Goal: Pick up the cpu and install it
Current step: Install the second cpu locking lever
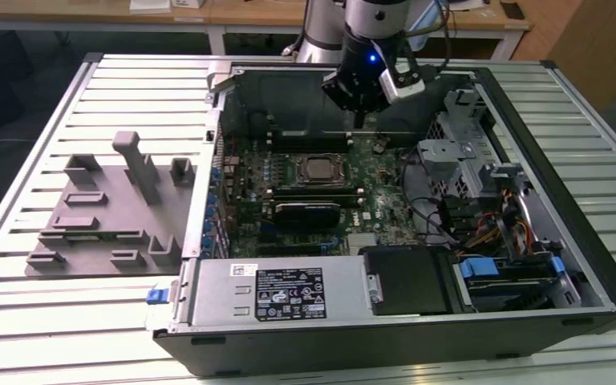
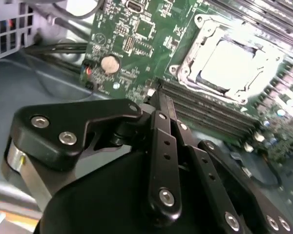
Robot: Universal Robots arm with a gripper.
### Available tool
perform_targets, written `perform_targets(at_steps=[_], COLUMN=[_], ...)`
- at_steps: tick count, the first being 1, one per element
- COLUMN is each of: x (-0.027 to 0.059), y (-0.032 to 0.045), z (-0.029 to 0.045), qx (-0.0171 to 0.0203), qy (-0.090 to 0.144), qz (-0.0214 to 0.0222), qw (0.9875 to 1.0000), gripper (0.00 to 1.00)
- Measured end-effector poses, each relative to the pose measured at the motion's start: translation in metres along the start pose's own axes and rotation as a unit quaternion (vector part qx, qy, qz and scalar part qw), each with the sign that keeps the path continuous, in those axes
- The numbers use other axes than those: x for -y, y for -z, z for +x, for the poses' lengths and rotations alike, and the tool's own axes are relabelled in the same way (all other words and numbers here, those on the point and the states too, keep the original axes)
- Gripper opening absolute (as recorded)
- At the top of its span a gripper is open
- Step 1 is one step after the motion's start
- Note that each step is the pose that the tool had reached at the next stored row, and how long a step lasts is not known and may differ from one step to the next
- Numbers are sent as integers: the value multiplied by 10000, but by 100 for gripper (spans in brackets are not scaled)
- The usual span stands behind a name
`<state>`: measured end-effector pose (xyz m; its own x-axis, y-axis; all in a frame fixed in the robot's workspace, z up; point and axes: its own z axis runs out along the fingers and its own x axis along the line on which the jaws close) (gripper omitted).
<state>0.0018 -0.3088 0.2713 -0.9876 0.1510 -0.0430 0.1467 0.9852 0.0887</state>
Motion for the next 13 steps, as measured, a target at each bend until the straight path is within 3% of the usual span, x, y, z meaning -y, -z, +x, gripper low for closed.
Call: perform_targets(at_steps=[6, 13], x=[-23, -25], y=[255, 277], z=[-11, -12], qx=[4, 13], qy=[1, 1], qz=[0, -2], qw=[10000, 10000], gripper=[11, 11])
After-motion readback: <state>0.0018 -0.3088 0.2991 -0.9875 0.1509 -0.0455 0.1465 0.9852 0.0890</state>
